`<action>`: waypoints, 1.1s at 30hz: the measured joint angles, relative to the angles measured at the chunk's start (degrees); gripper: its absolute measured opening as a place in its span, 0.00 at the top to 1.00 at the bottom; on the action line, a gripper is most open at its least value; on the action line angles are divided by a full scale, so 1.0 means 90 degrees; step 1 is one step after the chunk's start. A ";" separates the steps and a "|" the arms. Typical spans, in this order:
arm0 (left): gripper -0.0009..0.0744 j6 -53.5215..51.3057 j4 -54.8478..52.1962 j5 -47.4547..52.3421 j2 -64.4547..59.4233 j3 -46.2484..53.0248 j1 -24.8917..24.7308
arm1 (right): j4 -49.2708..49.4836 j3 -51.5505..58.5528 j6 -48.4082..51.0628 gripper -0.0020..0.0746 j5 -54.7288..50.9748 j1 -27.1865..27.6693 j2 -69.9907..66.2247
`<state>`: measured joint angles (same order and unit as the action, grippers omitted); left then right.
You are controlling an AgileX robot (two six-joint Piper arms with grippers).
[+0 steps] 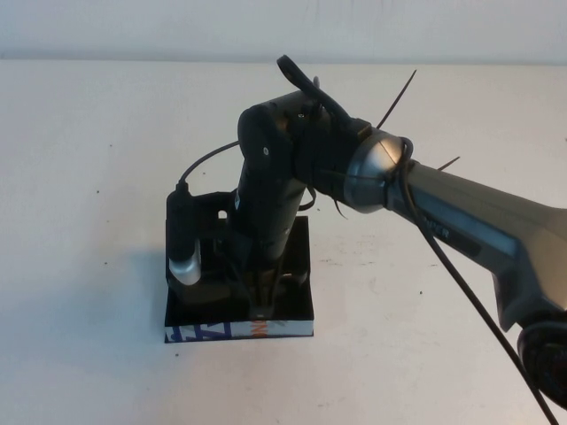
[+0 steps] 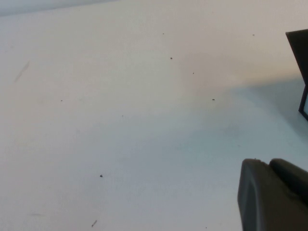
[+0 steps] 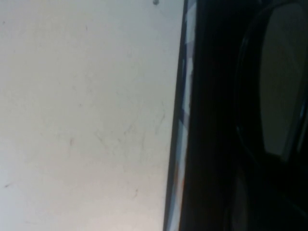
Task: Return glasses to glasses case
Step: Place the glasses in the glasses case
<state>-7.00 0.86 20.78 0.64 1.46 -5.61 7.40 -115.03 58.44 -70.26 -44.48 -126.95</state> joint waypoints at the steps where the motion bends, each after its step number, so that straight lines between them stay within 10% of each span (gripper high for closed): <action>1: 0.99 0.0000 0.0000 0.0000 0.0000 0.0000 0.0000 | -0.0025 0.0000 0.0000 0.89 0.0000 0.0000 -0.0018; 33: 0.99 0.0000 0.0000 0.0000 0.0000 0.0000 0.0000 | 0.0113 0.0000 -0.0054 0.89 0.0011 -0.0065 -0.0311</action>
<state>-7.00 0.86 20.78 0.64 1.46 -5.61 8.42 -115.03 57.96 -70.16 -45.07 -129.75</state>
